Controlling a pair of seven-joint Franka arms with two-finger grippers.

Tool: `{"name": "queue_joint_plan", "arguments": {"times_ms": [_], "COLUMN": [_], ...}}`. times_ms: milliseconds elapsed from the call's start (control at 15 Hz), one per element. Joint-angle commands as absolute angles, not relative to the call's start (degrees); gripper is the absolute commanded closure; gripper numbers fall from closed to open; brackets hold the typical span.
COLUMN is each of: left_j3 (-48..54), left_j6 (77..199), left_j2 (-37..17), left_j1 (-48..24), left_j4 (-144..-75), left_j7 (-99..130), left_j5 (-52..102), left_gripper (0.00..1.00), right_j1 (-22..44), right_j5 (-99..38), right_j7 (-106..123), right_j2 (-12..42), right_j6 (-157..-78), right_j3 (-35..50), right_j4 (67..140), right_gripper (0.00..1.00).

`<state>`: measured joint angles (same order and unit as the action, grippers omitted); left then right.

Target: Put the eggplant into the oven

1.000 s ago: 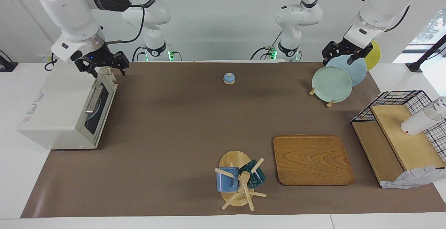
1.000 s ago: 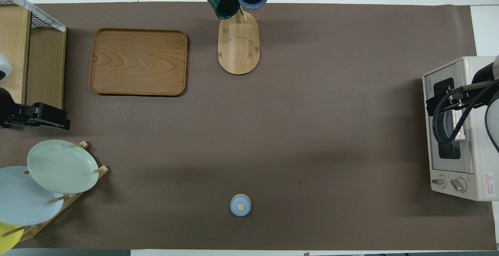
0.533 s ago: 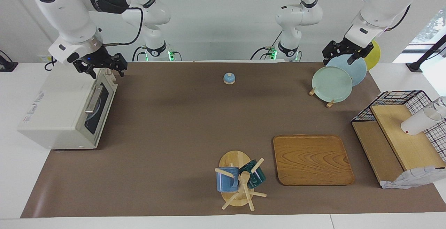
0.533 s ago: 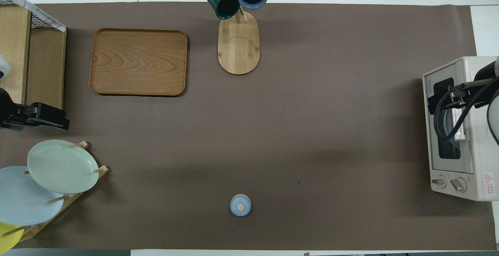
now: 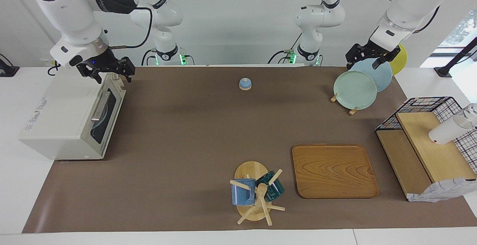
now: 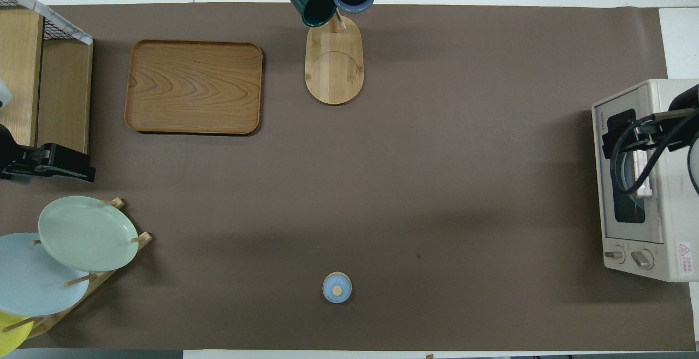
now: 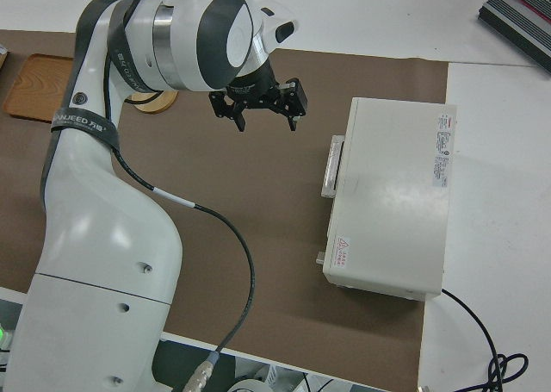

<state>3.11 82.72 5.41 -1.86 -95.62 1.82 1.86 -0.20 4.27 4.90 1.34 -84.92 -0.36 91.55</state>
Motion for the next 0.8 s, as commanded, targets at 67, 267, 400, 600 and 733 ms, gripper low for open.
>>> {"name": "queue_joint_plan", "arguments": {"times_ms": [67,267,400,600,733], "left_j3": [3.3,3.3,3.3,3.3,3.3], "left_j6": [82.4,82.5,82.5,82.5,82.4], "left_j2": [6.2,6.2,6.2,6.2,6.2], "left_j1": [-1.3,-1.3,-1.3,-1.3,-1.3], "left_j4": [-95.8,-95.8,-95.8,-95.8,-95.8], "left_j7": [2.0,2.0,2.0,2.0,2.0], "left_j5": [1.9,1.9,1.9,1.9,1.9], "left_gripper": [0.00,0.00,0.00,0.00,0.00], "right_j1": [4.1,4.1,4.0,4.0,4.1], "right_j5": [3.0,2.8,2.8,2.7,2.7], "right_j7": [3.9,3.9,4.0,4.0,4.0], "right_j2": [1.6,1.1,0.8,0.8,0.8], "right_j6": [-84.0,-83.8,-84.0,-84.4,-84.1], "right_j3": [-5.2,-5.2,-5.3,-5.4,-5.4], "right_j4": [90.6,90.8,91.2,91.4,91.3], "right_gripper": [0.00,0.00,0.00,0.00,0.00]}}
